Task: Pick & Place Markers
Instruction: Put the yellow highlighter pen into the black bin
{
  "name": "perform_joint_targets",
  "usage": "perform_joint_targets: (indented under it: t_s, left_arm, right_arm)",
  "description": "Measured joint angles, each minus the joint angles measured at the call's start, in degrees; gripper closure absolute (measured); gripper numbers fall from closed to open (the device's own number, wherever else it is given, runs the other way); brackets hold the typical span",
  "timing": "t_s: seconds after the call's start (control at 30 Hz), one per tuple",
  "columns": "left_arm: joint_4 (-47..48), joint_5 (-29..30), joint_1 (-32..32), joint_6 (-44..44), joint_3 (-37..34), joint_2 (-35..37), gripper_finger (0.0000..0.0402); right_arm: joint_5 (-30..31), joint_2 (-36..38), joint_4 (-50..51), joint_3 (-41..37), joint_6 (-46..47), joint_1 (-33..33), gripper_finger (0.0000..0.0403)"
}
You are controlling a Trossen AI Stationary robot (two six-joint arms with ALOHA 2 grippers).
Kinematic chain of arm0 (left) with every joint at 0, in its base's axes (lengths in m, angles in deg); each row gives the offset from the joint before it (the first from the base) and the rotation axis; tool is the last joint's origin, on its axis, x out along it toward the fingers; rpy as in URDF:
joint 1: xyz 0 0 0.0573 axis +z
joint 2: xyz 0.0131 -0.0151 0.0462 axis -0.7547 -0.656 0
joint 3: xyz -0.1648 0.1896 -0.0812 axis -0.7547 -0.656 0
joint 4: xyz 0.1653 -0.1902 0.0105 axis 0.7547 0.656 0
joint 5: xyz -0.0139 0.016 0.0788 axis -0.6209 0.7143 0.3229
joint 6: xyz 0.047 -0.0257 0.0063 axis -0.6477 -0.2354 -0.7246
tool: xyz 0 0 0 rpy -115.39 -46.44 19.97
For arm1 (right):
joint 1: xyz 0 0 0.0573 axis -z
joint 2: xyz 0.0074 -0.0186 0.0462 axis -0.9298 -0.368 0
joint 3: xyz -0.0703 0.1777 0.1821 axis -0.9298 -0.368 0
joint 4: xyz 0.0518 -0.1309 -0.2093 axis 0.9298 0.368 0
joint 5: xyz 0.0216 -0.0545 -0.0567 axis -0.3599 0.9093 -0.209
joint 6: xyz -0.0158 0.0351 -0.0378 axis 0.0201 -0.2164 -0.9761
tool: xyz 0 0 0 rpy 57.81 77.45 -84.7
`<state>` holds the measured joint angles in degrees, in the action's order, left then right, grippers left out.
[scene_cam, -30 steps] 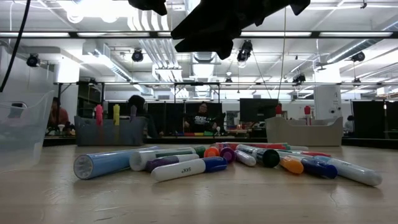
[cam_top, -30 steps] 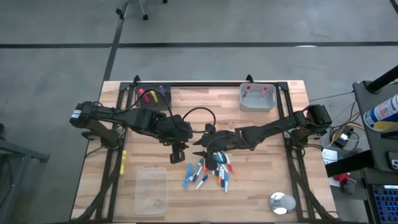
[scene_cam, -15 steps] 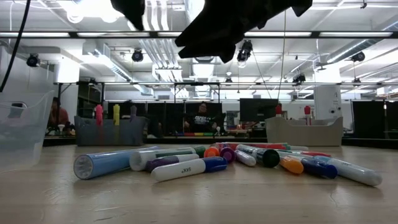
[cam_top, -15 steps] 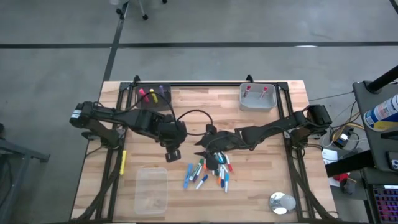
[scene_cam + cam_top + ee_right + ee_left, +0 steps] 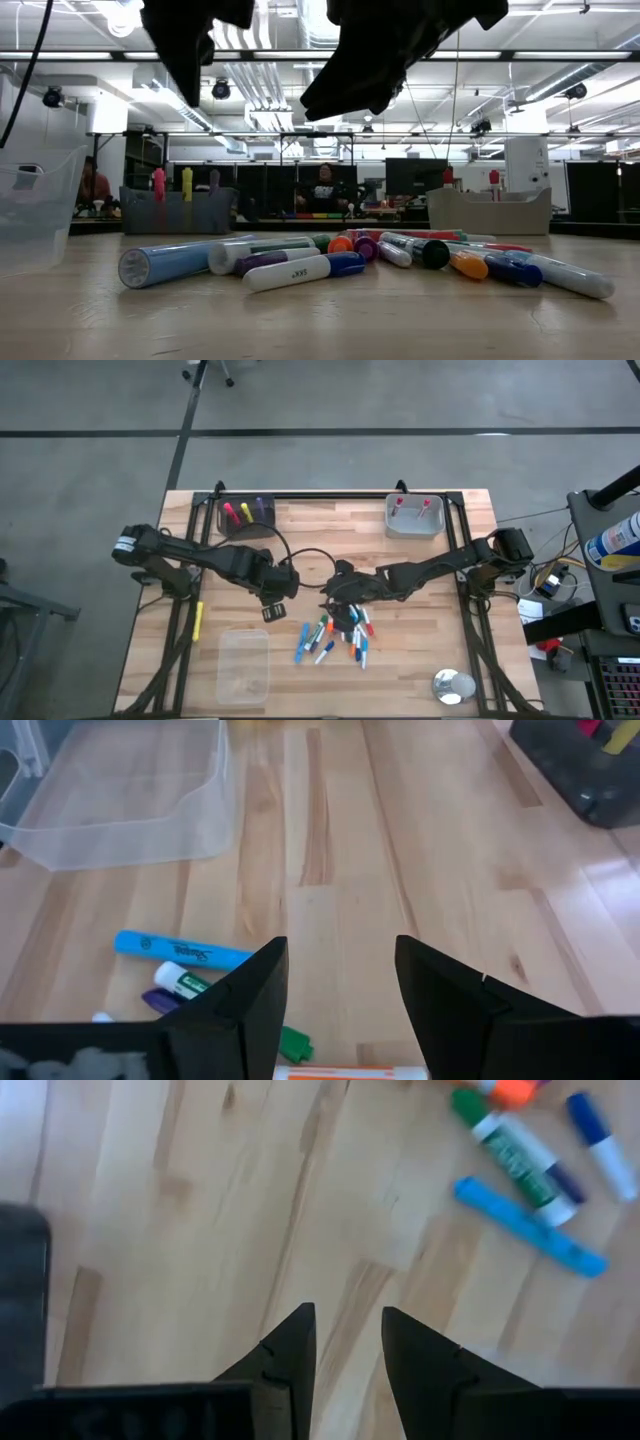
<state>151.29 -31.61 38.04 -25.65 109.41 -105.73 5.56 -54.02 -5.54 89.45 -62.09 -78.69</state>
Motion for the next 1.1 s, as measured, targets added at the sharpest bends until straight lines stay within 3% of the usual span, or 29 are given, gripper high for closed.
perform_joint_targets:
  t_s: [0.47, 0.6, 1.1]
  left_arm:
    - [21.0, 0.1, 0.0, 2.0, -6.7, 0.0, 0.0292]
    - [21.2, 0.3, 0.0, 1.3, -10.6, 1.2, 0.0292]
    - [21.3, -14.3, 0.0, 2.2, -26.9, 4.7, 0.0292]
  right_arm:
    - [0.1, 0.0, 0.0, 0.0, 0.0, 0.2, 0.0220]
    - [0.1, 0.0, 0.0, 0.0, 0.0, 0.2, 0.0220]
    - [0.1, 0.0, 0.1, 0.0, 0.0, 0.2, 0.0220]
